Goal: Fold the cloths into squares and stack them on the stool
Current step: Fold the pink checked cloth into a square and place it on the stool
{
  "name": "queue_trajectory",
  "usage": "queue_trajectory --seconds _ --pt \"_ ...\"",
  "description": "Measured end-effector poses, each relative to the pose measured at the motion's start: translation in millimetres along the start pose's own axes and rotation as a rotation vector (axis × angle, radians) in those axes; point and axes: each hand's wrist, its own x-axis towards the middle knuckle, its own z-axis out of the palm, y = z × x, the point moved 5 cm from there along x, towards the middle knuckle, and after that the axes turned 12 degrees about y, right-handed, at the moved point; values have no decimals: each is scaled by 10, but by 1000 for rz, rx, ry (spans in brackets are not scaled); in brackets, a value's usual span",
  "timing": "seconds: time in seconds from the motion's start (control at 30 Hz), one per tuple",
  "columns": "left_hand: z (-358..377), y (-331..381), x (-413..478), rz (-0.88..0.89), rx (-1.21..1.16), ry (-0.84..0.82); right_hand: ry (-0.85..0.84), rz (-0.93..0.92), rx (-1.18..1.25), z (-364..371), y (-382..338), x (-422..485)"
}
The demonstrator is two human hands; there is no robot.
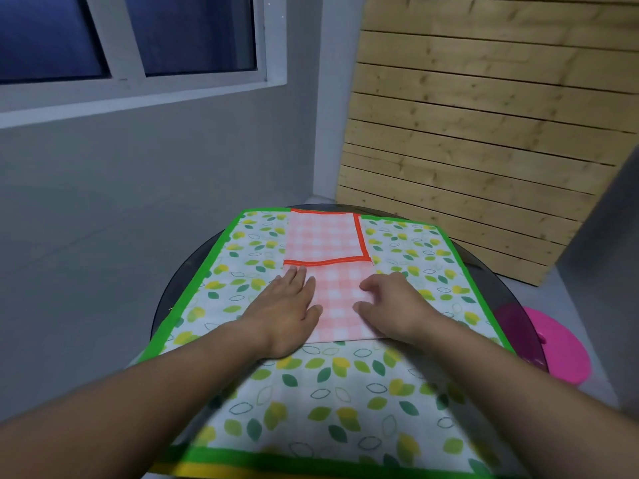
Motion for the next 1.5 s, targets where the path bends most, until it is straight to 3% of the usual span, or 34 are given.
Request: queue_trajectory --seconds 0.13,0.27,0.43,0.6,0.87,1.0,1.13,1.5 --pt "63 14 9 9 67 -12 3 -195 -373 89 -198 -168" --pt "56 22 -2 12 85 -24 86 -289 -521 193 -194 -228" --pt "60 21 10 22 92 -24 -174 -388 -491 407 -119 -331" --pt "65 3 5 13 64 -10 -241 -316 -502 200 131 -285" --pt "-20 -7 -36 22 -85 115 -169 -254 -440 102 233 -249" --pt "-312 6 -148 151 -268 300 -13 -343 -151 -47 148 -245" --pt "-382 10 -225 116 -480 196 -53 -353 107 -61 36 -294" --pt "-345 8 -280 71 -580 170 -56 -425 25 -76 -34 -378"
